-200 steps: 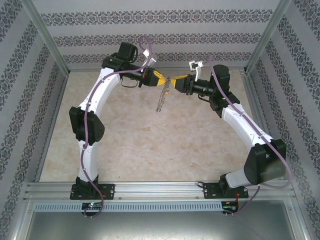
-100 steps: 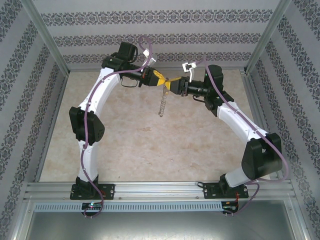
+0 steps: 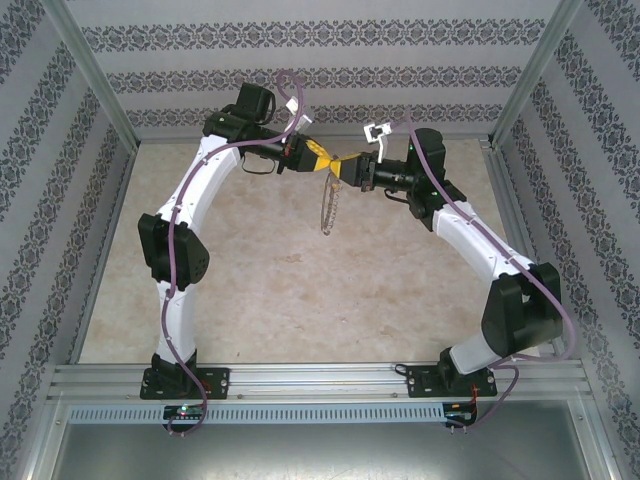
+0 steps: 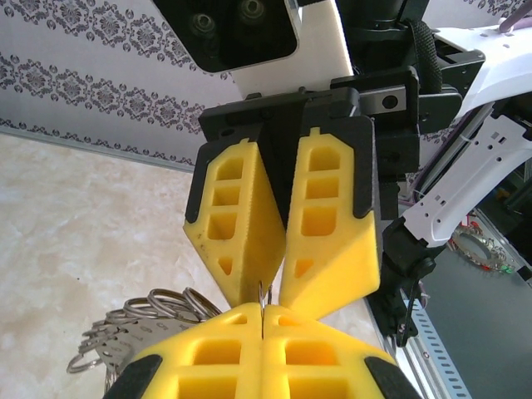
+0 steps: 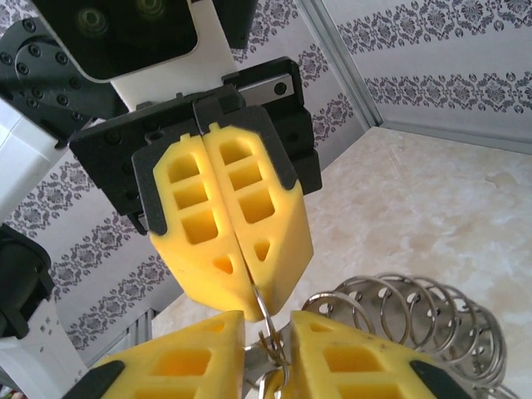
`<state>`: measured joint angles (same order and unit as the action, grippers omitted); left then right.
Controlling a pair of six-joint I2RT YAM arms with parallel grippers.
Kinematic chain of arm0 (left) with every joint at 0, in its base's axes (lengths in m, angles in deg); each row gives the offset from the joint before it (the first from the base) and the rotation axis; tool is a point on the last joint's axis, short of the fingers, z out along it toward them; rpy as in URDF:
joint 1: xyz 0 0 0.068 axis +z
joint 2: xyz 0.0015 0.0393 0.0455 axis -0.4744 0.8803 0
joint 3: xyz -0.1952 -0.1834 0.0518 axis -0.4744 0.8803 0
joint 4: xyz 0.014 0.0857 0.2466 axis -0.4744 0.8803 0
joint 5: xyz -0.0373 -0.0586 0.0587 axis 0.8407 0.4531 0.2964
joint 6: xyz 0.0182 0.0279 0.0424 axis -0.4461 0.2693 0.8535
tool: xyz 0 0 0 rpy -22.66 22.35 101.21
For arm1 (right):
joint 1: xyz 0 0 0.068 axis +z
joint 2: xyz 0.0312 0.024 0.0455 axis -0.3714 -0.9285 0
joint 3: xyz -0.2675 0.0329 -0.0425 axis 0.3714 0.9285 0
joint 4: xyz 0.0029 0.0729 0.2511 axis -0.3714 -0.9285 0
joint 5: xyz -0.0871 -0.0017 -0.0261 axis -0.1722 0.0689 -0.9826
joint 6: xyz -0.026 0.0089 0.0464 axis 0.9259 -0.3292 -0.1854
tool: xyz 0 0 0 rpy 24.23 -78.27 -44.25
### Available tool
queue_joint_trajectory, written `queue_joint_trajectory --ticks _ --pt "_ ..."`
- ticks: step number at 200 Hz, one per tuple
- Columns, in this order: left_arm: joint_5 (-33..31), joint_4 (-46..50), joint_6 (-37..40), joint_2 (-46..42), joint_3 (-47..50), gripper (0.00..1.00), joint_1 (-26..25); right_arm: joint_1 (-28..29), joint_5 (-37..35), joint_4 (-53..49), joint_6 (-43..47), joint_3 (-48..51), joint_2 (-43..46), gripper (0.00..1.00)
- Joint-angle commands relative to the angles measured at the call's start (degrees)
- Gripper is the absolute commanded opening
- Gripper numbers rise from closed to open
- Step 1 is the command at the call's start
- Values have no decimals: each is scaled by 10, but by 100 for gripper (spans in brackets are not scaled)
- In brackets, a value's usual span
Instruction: Put the keys on the keyring
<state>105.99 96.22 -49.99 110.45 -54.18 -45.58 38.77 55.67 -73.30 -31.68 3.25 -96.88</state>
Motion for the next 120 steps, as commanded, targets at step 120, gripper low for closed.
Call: queue_joint_trajectory --ticks 120 --pt "-6 23 0 -22 -38 33 37 -44 108 -226 164 -161 -50 0"
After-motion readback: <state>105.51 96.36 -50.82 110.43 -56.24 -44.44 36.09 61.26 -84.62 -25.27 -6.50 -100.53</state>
